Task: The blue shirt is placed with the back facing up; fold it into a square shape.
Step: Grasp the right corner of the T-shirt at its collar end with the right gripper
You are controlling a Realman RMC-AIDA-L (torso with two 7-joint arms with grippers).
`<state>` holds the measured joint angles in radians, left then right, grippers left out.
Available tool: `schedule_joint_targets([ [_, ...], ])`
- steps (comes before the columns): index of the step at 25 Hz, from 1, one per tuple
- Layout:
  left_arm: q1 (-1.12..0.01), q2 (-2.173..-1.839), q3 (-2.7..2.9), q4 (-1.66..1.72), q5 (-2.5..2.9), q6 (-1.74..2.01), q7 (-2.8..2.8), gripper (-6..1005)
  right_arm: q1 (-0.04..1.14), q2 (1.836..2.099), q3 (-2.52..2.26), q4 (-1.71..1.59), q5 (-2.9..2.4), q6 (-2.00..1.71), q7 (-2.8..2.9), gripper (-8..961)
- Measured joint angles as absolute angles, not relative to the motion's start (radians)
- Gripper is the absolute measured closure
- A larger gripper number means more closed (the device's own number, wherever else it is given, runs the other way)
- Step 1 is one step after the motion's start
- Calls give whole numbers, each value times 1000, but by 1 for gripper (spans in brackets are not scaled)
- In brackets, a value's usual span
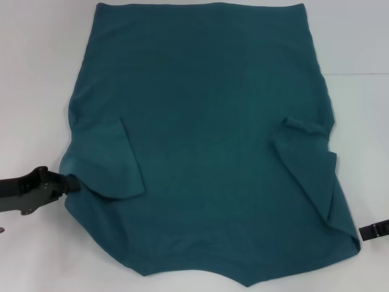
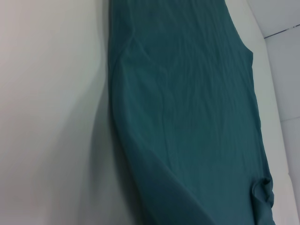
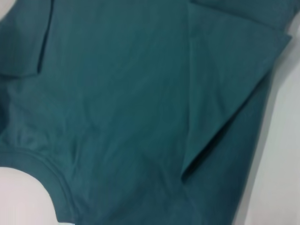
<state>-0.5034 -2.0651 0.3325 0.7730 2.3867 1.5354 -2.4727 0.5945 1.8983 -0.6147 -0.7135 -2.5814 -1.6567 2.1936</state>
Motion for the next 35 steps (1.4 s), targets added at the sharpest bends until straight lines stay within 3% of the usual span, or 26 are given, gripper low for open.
schedule_joint_targets([
  [12, -503, -2066, 333, 771, 2387, 1528, -2473, 983, 607, 1925, -621, -702, -2585, -1636, 2202, 241],
  [35, -498, -2068, 333, 772, 2387, 1525, -2473, 979, 617, 1940, -638, -698, -2585, -1622, 2196, 241],
])
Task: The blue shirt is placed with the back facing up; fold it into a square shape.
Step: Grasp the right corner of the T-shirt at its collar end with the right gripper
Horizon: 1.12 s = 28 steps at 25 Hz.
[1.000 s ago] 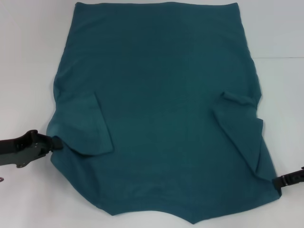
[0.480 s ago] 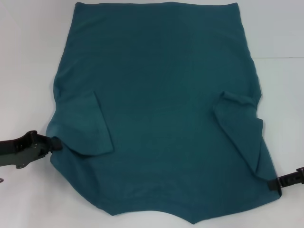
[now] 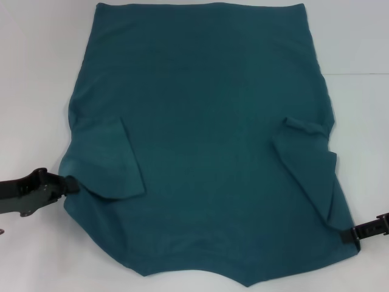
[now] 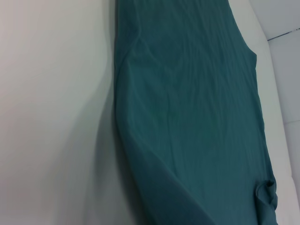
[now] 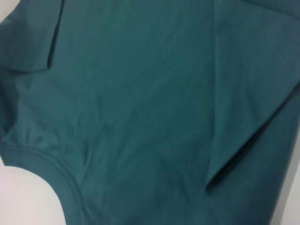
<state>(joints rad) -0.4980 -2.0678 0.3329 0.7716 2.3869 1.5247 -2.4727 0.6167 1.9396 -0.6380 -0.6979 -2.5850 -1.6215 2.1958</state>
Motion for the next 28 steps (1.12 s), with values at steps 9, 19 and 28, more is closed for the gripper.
schedule_joint_targets([
  [9, -499, -2068, 333, 772, 2387, 1523, -2473, 978, 617, 1945, -649, -698, -2586, -1587, 2201, 241],
  [19, -500, -2068, 331, 772, 2387, 1522, -2474, 976, 623, 1957, -671, -676, -2586, -1583, 2202, 242],
  [28, -497, -2069, 331, 770, 2387, 1520, -2474, 974, 643, 1971, -671, -673, -2565, -1591, 2201, 241],
])
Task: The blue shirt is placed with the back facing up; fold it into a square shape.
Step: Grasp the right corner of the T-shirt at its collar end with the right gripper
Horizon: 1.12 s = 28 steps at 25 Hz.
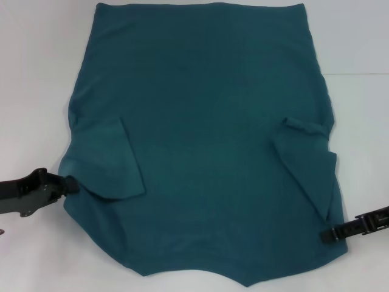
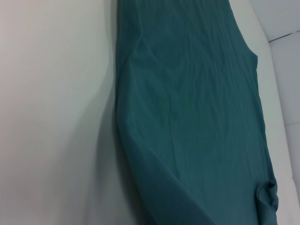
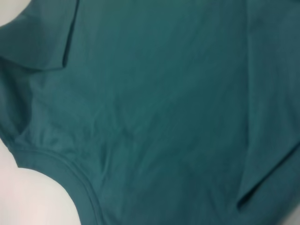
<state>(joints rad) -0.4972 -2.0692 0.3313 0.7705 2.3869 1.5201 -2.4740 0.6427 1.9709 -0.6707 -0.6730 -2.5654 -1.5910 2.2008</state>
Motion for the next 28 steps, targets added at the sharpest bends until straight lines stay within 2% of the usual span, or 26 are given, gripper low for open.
schedule_joint_targets([
  [6, -497, -2069, 331, 770, 2387, 1520, -2477, 973, 661, 1980, -670, -673, -2564, -1603, 2194, 240],
  [16, -507, -2069, 331, 770, 2386, 1520, -2477, 971, 660, 1978, -671, -673, -2568, -1608, 2213, 349],
  [28, -503, -2069, 331, 763, 2376, 1517, -2474, 969, 657, 1980, -656, -673, -2542, -1605, 2207, 796],
])
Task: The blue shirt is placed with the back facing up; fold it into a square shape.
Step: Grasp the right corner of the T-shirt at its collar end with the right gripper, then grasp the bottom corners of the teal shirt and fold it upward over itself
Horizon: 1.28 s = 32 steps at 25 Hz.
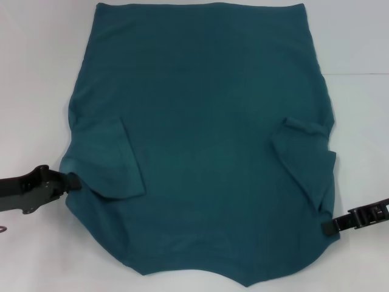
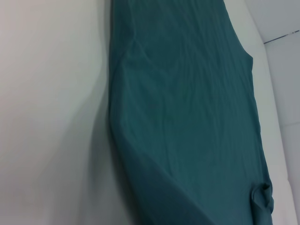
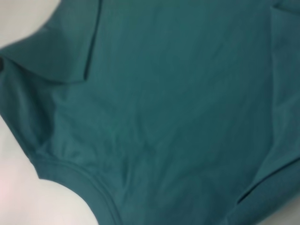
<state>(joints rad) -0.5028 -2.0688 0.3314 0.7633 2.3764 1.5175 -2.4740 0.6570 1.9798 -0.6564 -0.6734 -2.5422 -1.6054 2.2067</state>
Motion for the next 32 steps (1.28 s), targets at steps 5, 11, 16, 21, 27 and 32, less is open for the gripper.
schedule_joint_targets([
  [5, -502, -2068, 331, 762, 2376, 1514, -2474, 968, 652, 1979, -652, -673, -2500, -1625, 2205, 849],
  [11, -505, -2068, 331, 761, 2374, 1513, -2462, 967, 641, 1972, -639, -672, -2441, -1647, 2218, 912],
  [16, -500, -2064, 332, 768, 2375, 1549, -2436, 966, 629, 1952, -597, -682, -2429, -1699, 2236, 903],
  [21, -457, -2053, 338, 837, 2391, 1671, -2407, 965, 605, 1917, -594, -682, -2447, -1771, 2259, 894],
  [27, -414, -2033, 331, 912, 2441, 1835, -2373, 964, 551, 1903, -597, -682, -2460, -1877, 2256, 883],
  [32, -407, -2035, 337, 934, 2535, 1911, -2357, 963, 511, 1905, -604, -683, -2469, -1927, 2253, 875],
])
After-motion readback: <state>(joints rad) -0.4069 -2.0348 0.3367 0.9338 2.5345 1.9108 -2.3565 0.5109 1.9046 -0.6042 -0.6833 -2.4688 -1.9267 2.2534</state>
